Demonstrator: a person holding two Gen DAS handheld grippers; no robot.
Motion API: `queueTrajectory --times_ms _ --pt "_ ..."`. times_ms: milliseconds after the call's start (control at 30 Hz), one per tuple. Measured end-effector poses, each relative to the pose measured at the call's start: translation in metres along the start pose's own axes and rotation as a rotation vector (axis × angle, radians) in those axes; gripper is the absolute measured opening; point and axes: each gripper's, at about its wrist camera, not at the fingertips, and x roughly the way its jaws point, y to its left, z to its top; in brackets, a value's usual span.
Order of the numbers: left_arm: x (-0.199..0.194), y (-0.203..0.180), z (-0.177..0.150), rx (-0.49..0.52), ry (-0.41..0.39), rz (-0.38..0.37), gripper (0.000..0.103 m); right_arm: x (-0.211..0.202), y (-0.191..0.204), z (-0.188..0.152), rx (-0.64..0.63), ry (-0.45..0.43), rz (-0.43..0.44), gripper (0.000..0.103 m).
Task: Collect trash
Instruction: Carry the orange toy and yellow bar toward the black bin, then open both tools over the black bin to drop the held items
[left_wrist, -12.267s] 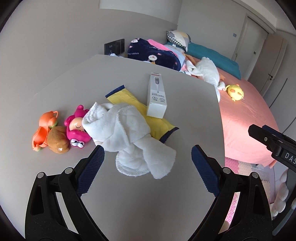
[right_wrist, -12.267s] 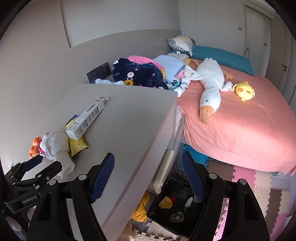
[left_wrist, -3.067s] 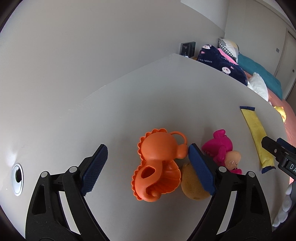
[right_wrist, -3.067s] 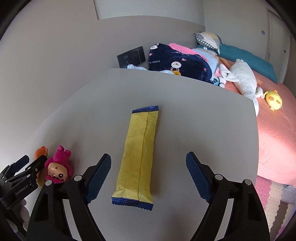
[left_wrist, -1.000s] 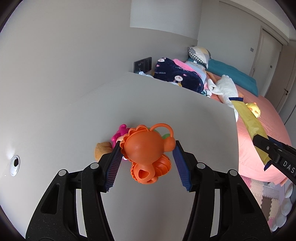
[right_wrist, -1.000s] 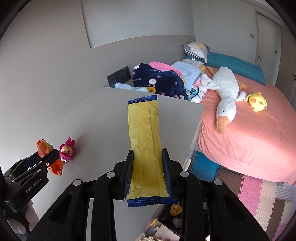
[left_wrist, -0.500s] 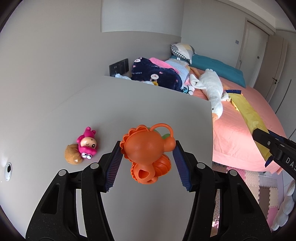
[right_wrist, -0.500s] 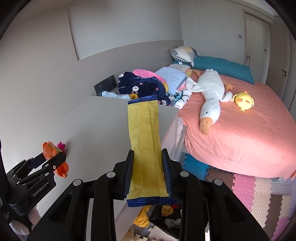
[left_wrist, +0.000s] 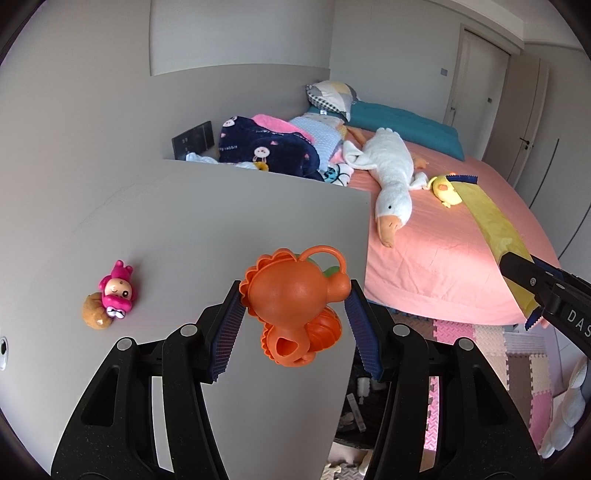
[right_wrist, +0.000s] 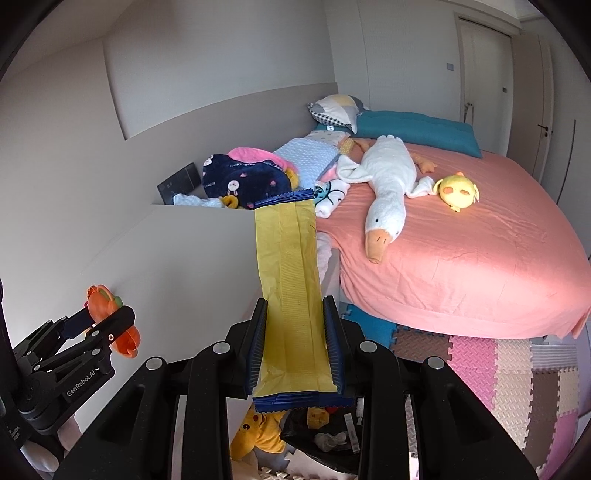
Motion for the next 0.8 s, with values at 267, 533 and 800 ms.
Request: queueTrajectory --times_ms 267,533,800 --pt "0.006 -0.037 -0.001 0.05 0.013 -0.048 0.054 -0.01 -0.036 -0.001 0.042 -0.012 -0.053 0.031" --pt "0.01 -0.066 -0.004 0.094 0.026 -0.087 0.054 -0.013 -0.064 -0.004 0.08 -0.011 -0.09 0.031" --pt "0.013 -0.097 -0.008 0.159 0.038 -0.131 0.054 -0.013 -0.091 -0.005 0.129 -0.012 -0.12 0.031"
